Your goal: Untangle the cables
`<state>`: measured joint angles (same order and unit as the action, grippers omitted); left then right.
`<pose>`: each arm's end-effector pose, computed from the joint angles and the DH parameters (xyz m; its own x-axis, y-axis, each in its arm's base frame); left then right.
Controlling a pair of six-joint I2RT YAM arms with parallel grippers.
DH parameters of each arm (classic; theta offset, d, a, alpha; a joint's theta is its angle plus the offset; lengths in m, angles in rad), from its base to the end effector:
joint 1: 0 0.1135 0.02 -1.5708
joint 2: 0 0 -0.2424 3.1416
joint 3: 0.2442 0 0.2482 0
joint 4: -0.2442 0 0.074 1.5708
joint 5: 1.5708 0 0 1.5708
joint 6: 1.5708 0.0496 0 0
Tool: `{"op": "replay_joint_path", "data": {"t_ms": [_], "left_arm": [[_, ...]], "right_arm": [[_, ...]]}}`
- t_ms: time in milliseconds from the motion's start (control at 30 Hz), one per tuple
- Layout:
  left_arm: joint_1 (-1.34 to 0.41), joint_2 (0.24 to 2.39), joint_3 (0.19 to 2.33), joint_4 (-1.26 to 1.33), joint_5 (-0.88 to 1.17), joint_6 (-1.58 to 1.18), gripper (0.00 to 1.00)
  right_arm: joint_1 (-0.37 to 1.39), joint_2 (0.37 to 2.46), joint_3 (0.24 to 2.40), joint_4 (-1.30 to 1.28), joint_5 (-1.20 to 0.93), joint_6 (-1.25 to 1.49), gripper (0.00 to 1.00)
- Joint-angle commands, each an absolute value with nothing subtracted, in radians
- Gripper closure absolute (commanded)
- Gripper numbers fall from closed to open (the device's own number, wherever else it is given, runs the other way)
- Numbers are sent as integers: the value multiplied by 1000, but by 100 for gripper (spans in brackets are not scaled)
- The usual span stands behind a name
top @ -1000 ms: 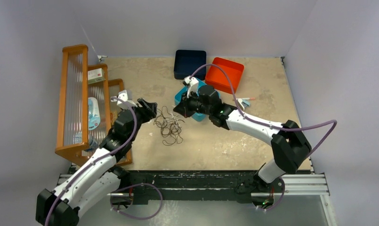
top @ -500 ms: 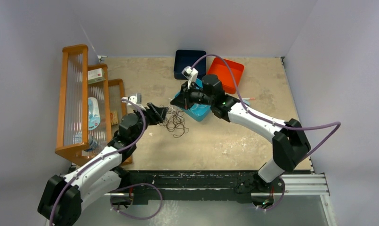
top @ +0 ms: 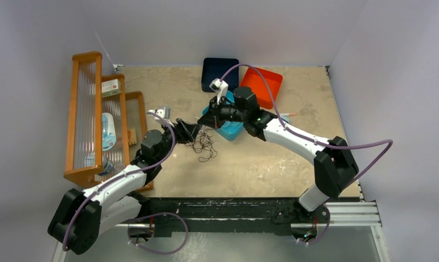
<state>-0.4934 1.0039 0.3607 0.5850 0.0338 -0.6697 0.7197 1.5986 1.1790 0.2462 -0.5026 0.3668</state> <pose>0.2122 -0.1160 0.2144 -0.3524 -0.5149 -0.7815 0.3626 0.6947 -0.6212 0.2752 0.2730 0.2922 -0.4562 0.0180 -0.8897 -0.8258 0.3640 0.4308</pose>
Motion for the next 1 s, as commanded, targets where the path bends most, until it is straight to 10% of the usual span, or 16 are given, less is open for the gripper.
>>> {"op": "replay_joint_path", "data": {"t_ms": [0,967], "left_arm": [[-497,1052,344,726,77,-670,42],[-499,1395,345,713,5,-699,74]], "right_arm": [[723,1580,1213,295,-549,371,100],[721,1380,1275,314,-430,358,100]]}}
